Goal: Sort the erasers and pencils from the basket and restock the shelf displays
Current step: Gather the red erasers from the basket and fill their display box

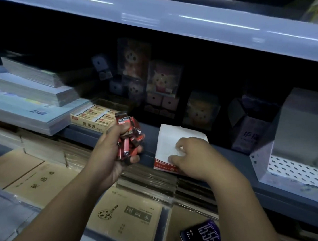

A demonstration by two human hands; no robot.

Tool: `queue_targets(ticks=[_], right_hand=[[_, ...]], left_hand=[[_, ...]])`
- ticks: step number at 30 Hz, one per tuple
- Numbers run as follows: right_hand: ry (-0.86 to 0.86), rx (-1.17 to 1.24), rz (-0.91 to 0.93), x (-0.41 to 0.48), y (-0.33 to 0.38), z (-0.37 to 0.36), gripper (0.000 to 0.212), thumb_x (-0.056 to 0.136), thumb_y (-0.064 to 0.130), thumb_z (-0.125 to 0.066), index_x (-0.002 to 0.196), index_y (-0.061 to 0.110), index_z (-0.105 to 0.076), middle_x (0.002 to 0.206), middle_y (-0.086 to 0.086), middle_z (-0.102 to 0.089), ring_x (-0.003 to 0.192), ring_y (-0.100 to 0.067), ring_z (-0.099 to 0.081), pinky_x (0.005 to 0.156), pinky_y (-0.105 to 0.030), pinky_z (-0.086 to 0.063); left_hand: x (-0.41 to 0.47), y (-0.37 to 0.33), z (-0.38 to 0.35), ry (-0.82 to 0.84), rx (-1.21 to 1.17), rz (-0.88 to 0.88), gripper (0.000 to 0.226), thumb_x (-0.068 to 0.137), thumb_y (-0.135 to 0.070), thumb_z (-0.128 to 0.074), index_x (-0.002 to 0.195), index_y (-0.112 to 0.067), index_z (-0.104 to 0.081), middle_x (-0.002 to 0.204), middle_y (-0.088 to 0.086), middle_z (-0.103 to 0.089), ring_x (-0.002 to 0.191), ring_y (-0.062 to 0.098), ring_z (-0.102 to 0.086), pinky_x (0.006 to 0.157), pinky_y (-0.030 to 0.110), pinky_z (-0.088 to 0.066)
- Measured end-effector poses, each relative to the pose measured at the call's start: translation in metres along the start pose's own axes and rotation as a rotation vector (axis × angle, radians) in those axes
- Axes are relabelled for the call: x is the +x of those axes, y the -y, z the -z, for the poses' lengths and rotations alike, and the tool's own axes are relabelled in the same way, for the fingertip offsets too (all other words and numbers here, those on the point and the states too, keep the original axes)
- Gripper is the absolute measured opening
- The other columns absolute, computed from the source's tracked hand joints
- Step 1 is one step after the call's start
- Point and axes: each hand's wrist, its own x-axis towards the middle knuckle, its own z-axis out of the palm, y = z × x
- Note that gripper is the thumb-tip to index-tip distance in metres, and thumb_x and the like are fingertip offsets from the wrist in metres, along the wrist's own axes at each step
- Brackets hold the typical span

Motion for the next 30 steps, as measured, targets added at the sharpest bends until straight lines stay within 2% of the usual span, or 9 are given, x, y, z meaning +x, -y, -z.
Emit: queue_targets(ticks=[4,7,11,13,14,19,24,27,30], right_hand=[[-0.133,0.054,-0.042,0.009,-0.001,-0.007,0.03,0.098,0.036,-0.051,0.109,0.013,-0.067,0.104,-0.003,-0.066,0.092,-0.022,-0.063,0.083,-0.04,-0.057],[-0.183,0.103,-0.014,0.01,0.0,-0.004,0.03,0.099,0.035,-0.054,0.118,0.014,-0.065,0.112,-0.002,-0.065,0.098,-0.02,-0.062,0.087,-0.039,-0.055],[-0.275,0.388,0.142,0.012,0.013,-0.004,0.028,0.097,0.035,-0.062,0.124,0.029,-0.067,0.118,0.014,-0.066,0.099,0.0,-0.06,0.087,-0.021,-0.049],[-0.294,0.509,0.198,0.013,0.022,-0.005,0.023,0.095,0.035,-0.067,0.118,0.032,-0.069,0.108,0.017,-0.068,0.091,0.006,-0.061,0.077,-0.004,-0.044],[-0.302,0.544,0.211,0.014,0.025,-0.005,0.022,0.093,0.035,-0.069,0.115,0.033,-0.07,0.104,0.017,-0.068,0.089,0.007,-0.06,0.071,-0.001,-0.043],[-0.257,0.703,0.258,0.018,0.033,-0.013,0.031,0.088,0.025,-0.078,0.117,0.029,-0.069,0.105,0.006,-0.063,0.073,-0.005,-0.066,0.063,-0.011,-0.051],[-0.253,0.785,0.262,0.023,0.034,-0.013,0.041,0.09,0.024,-0.076,0.129,0.028,-0.063,0.112,0.008,-0.062,0.071,-0.013,-0.066,0.057,-0.013,-0.052],[-0.258,0.805,0.269,0.025,0.034,-0.013,0.047,0.093,0.024,-0.072,0.137,0.033,-0.057,0.113,0.016,-0.065,0.075,-0.007,-0.066,0.067,-0.009,-0.052],[-0.247,0.801,0.305,0.03,0.034,-0.013,0.052,0.093,0.019,-0.072,0.14,0.032,-0.055,0.126,0.02,-0.062,0.076,-0.001,-0.062,0.074,-0.009,-0.05]], left_hand=[[0.006,0.005,0.002,0.014,0.0,0.008,0.05,0.098,-0.032,-0.059,0.142,-0.012,-0.047,0.107,0.021,-0.065,0.073,0.023,-0.061,0.042,0.024,-0.044],[0.009,0.005,0.003,0.034,-0.005,0.008,0.052,0.098,-0.035,-0.059,0.143,-0.012,-0.047,0.111,0.022,-0.066,0.075,0.024,-0.062,0.043,0.024,-0.045],[0.015,0.004,0.006,0.043,-0.017,0.028,0.058,0.095,-0.038,-0.06,0.144,-0.009,-0.046,0.112,0.021,-0.067,0.076,0.023,-0.062,0.042,0.022,-0.043],[0.016,0.003,0.006,0.058,-0.011,0.046,0.057,0.095,-0.039,-0.059,0.141,-0.009,-0.048,0.111,0.021,-0.067,0.076,0.023,-0.063,0.041,0.022,-0.043],[0.016,0.002,0.006,0.069,-0.01,0.056,0.055,0.094,-0.039,-0.059,0.139,-0.01,-0.05,0.11,0.021,-0.068,0.075,0.022,-0.063,0.041,0.021,-0.044],[0.015,-0.002,-0.001,0.134,0.002,0.054,0.04,0.093,-0.037,-0.055,0.122,-0.01,-0.06,0.104,0.019,-0.068,0.07,0.019,-0.061,0.04,0.02,-0.042],[0.017,0.0,0.0,0.185,-0.016,0.075,0.042,0.093,-0.038,-0.059,0.127,-0.013,-0.057,0.1,0.017,-0.067,0.068,0.019,-0.061,0.039,0.02,-0.042],[0.018,0.001,0.002,0.225,-0.026,0.095,0.044,0.089,-0.038,-0.062,0.127,-0.016,-0.058,0.098,0.016,-0.065,0.069,0.02,-0.06,0.04,0.02,-0.042],[0.019,0.001,0.002,0.231,-0.043,0.104,0.045,0.088,-0.038,-0.062,0.128,-0.018,-0.058,0.099,0.015,-0.065,0.07,0.02,-0.059,0.039,0.019,-0.042]])
